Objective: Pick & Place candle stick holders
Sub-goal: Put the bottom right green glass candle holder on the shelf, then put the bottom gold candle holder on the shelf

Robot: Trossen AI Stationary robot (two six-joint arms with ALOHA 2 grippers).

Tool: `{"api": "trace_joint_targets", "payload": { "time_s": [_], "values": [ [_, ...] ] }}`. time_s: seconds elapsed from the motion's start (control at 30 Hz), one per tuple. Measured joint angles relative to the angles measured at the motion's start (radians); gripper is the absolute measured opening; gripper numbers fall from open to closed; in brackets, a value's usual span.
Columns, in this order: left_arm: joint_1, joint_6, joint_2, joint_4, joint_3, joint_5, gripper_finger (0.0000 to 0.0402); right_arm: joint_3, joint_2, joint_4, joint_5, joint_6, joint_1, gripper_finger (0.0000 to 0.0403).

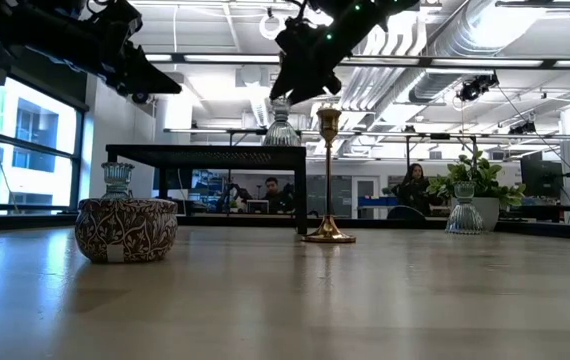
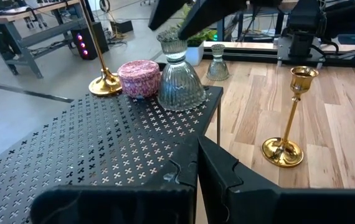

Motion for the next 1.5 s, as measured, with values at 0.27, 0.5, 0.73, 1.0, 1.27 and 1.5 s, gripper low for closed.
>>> {"api": "trace_joint_targets", "payload": {
  "time_s": [0.27, 0.5, 0.73, 1.0, 1.27, 1.5],
  "values": [
    [0.000, 0.021, 0.000, -0.010, 0.000, -0.001, 0.0001, 0.002, -0.091, -0.083, 0.021, -0.032, 0.026, 0.0248],
    [0.000, 0.023, 0.000, -0.033, 0.000, -0.001, 0.0001, -0.294, -0.282, 0.098, -0.047, -0.098, 0.124, 0.0155],
    [-0.001, 0.023, 0.000, -0.070, 0.000, 0.062, 0.0001, -0.771, -0.499, 0.593, -0.024, -0.047, 0.263, 0.0026],
    [-0.034, -0.126, 0.012, -0.612, 0.286, 0.108, 0.0001, -0.959, -0.650, 0.775, 0.209, -0.095, 0.425, 0.0023],
    [-0.271, -0.253, 0.089, -1.033, 0.546, 0.090, 0.0001, -0.971, -0.661, 0.833, 0.239, -0.151, 0.490, 0.0002],
    [-0.511, -0.424, 0.176, -1.245, 0.566, 0.101, 0.0001, -0.971, -0.660, 0.839, 0.239, -0.152, 0.516, 0.0001]
  ]
}}
